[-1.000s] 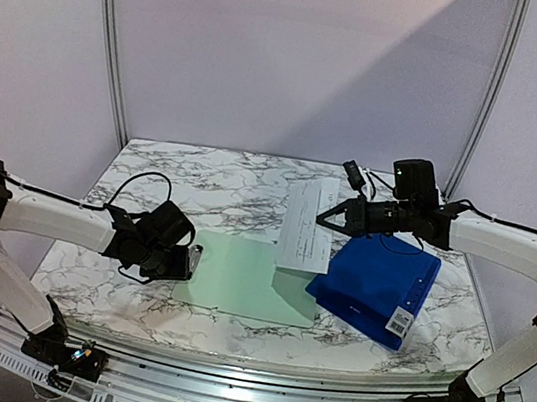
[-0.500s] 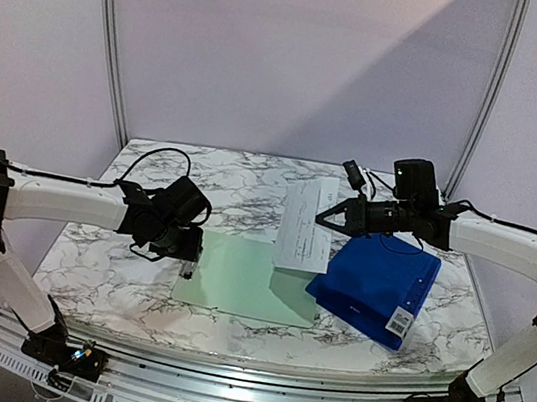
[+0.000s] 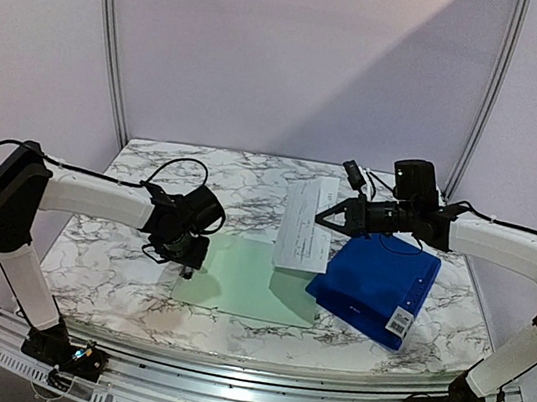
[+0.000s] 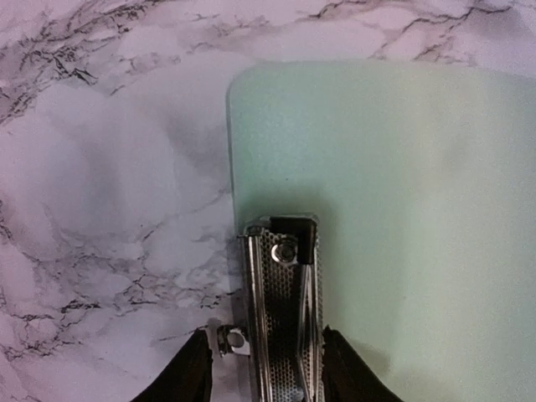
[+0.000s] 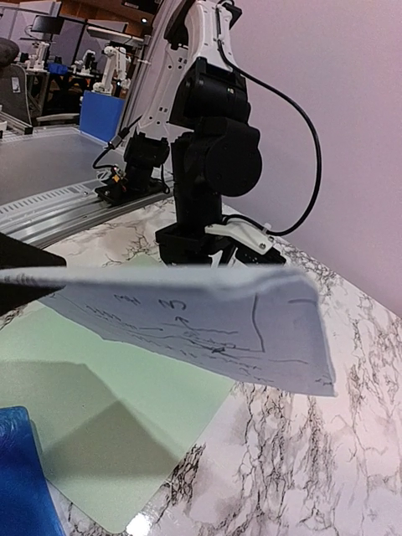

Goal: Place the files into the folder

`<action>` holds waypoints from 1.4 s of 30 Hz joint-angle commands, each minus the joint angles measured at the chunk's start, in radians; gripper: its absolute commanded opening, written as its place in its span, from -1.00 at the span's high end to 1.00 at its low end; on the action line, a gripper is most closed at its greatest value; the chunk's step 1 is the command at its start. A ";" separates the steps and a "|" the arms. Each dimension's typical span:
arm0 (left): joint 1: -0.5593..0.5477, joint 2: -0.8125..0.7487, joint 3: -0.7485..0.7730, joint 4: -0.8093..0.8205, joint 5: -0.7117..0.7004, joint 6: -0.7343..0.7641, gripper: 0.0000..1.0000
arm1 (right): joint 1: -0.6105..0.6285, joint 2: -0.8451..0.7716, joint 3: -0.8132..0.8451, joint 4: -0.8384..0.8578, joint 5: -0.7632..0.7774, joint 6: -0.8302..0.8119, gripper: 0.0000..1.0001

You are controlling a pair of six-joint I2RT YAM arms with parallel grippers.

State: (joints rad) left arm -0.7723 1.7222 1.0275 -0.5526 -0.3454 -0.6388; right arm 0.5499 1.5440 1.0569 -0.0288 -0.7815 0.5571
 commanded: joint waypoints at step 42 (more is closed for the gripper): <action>0.065 0.024 -0.077 0.061 0.136 0.005 0.43 | 0.021 0.067 0.023 0.064 -0.036 0.045 1.00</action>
State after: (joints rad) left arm -0.7185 1.7370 0.9894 -0.4465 -0.2634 -0.6376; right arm 0.5629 1.5970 1.0676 0.0147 -0.8074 0.5976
